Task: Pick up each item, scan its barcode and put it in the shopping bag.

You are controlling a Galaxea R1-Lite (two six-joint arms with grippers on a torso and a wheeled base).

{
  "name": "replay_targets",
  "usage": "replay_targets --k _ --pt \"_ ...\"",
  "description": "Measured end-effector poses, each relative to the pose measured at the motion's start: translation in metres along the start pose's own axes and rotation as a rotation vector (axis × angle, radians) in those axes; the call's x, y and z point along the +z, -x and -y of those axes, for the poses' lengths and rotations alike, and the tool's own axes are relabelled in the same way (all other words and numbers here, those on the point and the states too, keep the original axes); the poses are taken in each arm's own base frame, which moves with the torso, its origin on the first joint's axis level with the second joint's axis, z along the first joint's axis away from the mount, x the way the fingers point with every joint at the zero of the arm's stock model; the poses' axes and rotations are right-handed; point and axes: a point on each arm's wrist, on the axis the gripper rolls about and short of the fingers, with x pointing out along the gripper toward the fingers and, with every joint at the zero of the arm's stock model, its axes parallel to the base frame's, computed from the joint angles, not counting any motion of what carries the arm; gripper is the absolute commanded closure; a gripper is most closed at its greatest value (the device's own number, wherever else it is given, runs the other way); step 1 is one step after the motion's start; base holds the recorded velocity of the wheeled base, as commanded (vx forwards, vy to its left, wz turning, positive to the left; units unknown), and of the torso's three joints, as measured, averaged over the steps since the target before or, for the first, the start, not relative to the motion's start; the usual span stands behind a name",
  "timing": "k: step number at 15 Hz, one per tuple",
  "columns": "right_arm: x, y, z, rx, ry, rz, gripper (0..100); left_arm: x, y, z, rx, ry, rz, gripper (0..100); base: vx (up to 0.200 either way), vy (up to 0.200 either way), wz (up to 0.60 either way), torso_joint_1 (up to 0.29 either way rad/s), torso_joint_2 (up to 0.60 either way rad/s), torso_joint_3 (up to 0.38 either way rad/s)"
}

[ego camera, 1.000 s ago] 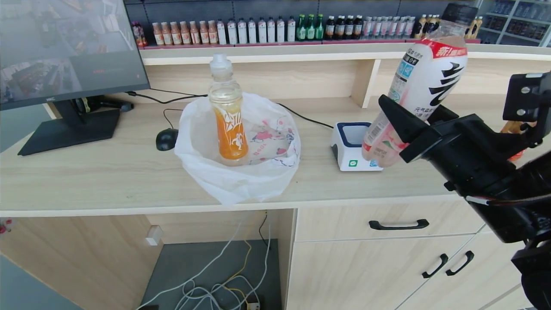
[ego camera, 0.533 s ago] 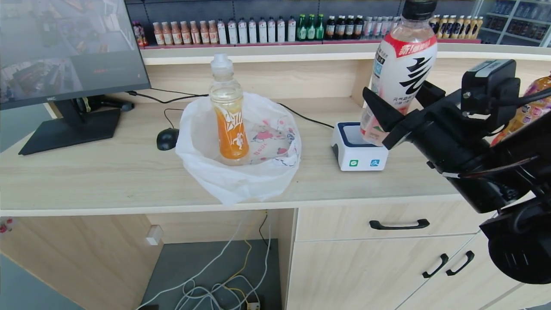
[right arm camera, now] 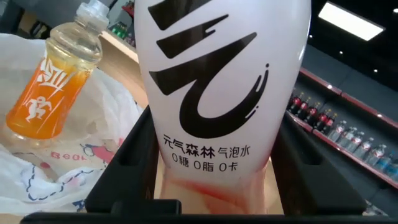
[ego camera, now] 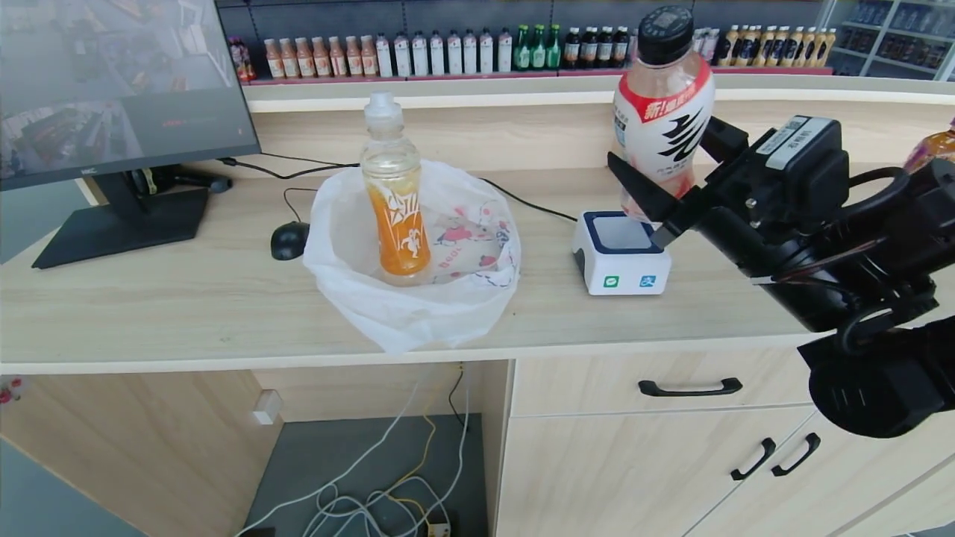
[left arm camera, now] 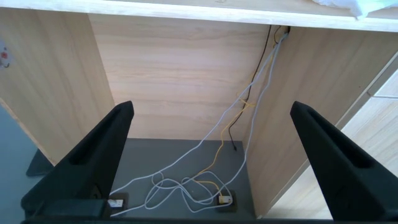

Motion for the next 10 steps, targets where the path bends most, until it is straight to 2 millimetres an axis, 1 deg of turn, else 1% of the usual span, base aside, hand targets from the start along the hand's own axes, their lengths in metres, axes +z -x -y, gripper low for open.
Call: replay_targets --k 3,5,8,10 --pt "-0.02 -0.009 0.002 0.043 0.028 0.011 100 0.0 0.0 0.0 0.0 0.0 0.0 0 0.0 0.0 0.0 0.0 0.0 0.0" --pt "-0.026 -0.018 0.003 0.043 0.052 0.006 100 0.0 0.0 0.0 0.0 0.0 0.0 0 0.0 0.0 0.0 0.0 0.0 0.0" --pt "-0.037 -0.017 0.007 0.077 0.118 0.018 100 0.0 0.0 0.0 0.0 0.0 0.0 0 0.0 0.0 0.0 0.0 0.0 0.0" --pt "-0.043 -0.017 0.005 0.115 0.161 0.033 100 0.0 0.0 0.0 0.0 0.0 0.0 0 0.0 0.0 0.0 0.0 0.0 0.0"
